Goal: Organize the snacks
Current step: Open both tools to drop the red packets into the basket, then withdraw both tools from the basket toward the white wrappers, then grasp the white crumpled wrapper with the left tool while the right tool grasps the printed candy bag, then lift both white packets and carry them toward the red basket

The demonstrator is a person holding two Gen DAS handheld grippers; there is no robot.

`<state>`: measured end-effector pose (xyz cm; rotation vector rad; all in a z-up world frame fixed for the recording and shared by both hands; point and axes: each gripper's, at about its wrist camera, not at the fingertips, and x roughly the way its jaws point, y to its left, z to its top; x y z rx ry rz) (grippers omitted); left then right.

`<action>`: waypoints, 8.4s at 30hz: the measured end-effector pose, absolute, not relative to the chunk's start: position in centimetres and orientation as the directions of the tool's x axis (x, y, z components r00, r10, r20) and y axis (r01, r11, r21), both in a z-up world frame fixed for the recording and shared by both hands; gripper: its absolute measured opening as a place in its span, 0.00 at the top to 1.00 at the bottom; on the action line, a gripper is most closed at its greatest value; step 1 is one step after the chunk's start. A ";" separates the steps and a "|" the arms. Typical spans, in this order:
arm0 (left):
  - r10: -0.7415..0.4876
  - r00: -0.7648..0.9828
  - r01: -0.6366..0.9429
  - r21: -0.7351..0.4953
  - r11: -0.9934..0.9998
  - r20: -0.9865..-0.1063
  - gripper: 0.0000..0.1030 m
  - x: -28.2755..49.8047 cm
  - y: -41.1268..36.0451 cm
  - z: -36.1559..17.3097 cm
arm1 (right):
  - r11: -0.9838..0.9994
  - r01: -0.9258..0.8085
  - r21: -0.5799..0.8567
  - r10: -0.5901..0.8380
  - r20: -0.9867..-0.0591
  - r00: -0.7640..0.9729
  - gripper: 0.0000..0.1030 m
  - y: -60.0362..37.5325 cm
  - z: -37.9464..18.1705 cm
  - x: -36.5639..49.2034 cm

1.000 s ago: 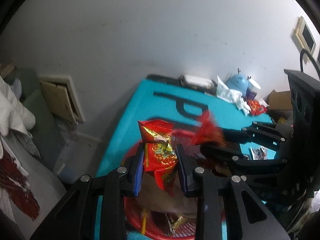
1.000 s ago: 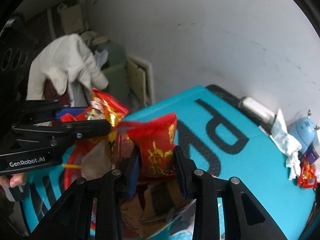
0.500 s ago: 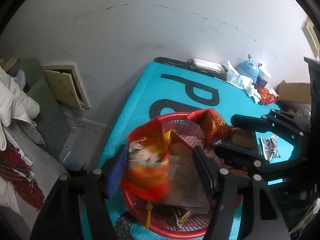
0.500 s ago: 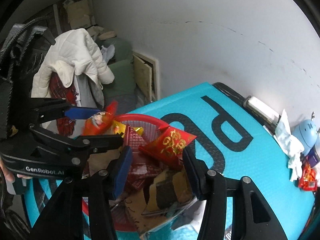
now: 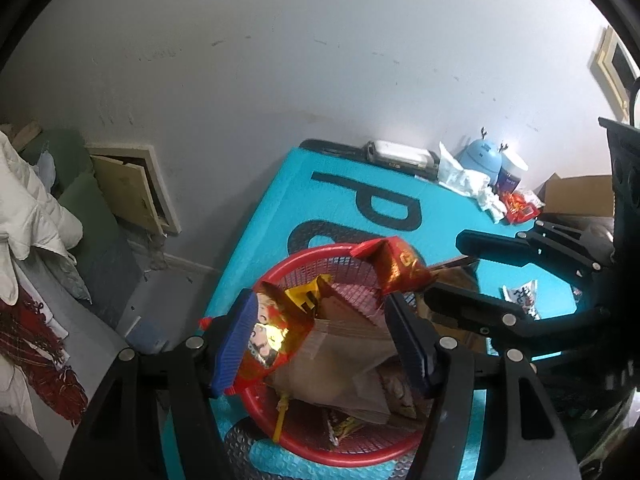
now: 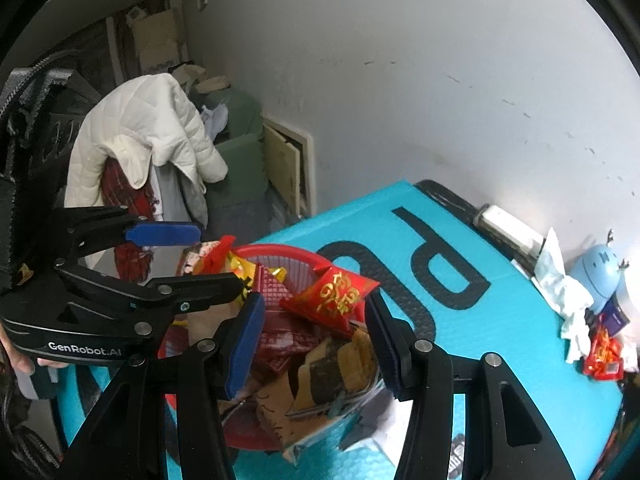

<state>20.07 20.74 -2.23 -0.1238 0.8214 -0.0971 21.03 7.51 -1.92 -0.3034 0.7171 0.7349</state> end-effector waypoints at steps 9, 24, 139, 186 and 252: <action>-0.100 0.730 0.031 -0.113 0.993 -0.676 0.37 17.9 19.7 1.0 | 0.724 -0.690 -0.002 0.521 -0.654 0.548 0.50 5.9 0.2 19.0; -0.156 0.815 0.115 -0.109 0.987 -0.558 0.37 13.3 14.1 7.1 | 0.785 -0.617 -0.056 0.492 -0.549 0.676 0.50 -0.1 6.4 13.3; -0.099 0.660 -0.015 -0.145 0.989 -0.745 0.58 22.2 1.9 -12.1 | 0.941 -0.286 0.179 0.319 -0.753 0.576 0.76 -14.2 -10.4 20.4; -0.216 0.596 0.121 -0.180 0.976 -0.774 0.61 14.3 0.9 -10.9 | 0.947 -0.252 0.200 0.312 -0.758 0.573 0.34 -14.9 -9.3 13.6; -0.223 0.658 0.127 -0.186 0.974 -0.719 0.66 4.7 4.2 -6.3 | 0.907 -0.376 0.187 0.392 -0.696 0.601 0.63 -10.9 -7.7 3.4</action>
